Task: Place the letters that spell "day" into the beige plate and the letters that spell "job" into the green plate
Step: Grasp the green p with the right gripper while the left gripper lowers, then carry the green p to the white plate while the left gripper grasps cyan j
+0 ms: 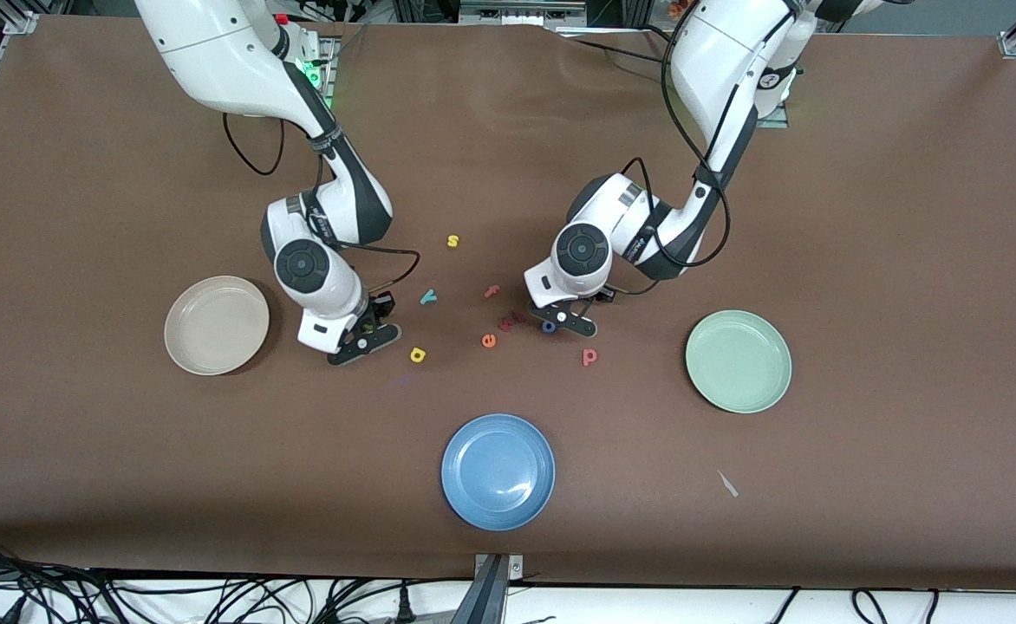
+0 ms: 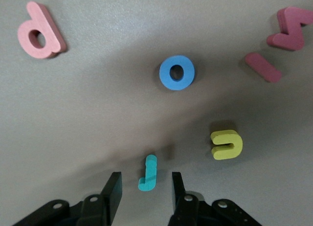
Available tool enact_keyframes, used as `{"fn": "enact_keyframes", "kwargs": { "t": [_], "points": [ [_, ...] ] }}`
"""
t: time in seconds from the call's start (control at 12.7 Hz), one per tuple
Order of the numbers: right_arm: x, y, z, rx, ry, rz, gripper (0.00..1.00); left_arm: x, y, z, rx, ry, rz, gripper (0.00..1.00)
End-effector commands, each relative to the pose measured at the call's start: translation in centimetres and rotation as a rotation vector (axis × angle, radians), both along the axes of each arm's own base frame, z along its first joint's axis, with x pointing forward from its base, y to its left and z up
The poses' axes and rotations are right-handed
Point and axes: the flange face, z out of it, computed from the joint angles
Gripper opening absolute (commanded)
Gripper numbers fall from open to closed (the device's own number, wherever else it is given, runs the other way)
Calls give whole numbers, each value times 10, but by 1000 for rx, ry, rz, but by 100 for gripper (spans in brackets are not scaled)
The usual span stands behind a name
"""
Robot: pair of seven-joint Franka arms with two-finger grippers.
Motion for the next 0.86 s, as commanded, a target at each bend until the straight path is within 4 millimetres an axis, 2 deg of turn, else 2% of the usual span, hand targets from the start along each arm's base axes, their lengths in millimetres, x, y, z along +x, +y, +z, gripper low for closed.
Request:
{"fn": "enact_keyframes", "kwargs": {
  "t": [0.0,0.24,0.39,0.55,0.63,0.71,0.79],
  "points": [
    [17,-45,37,-32,29,-73,11,-2,-2,-1,18,-23,-11,28],
    [22,-117,53,-88,58,-178,12,0,-3,-8,5,-39,-9,28],
    [23,-153,51,-122,90,-220,12,0,-2,-10,6,-38,-8,27],
    [27,-195,35,-147,111,-285,12,1,-1,-10,6,-38,-6,4],
    [29,-219,28,-151,119,-320,13,0,-2,-10,6,-38,-8,0],
    [31,-234,23,-153,123,-342,20,1,-1,-9,8,-35,-6,0],
    [32,-239,16,-160,126,-368,53,0,-1,-6,11,-32,-6,0]
  ]
}}
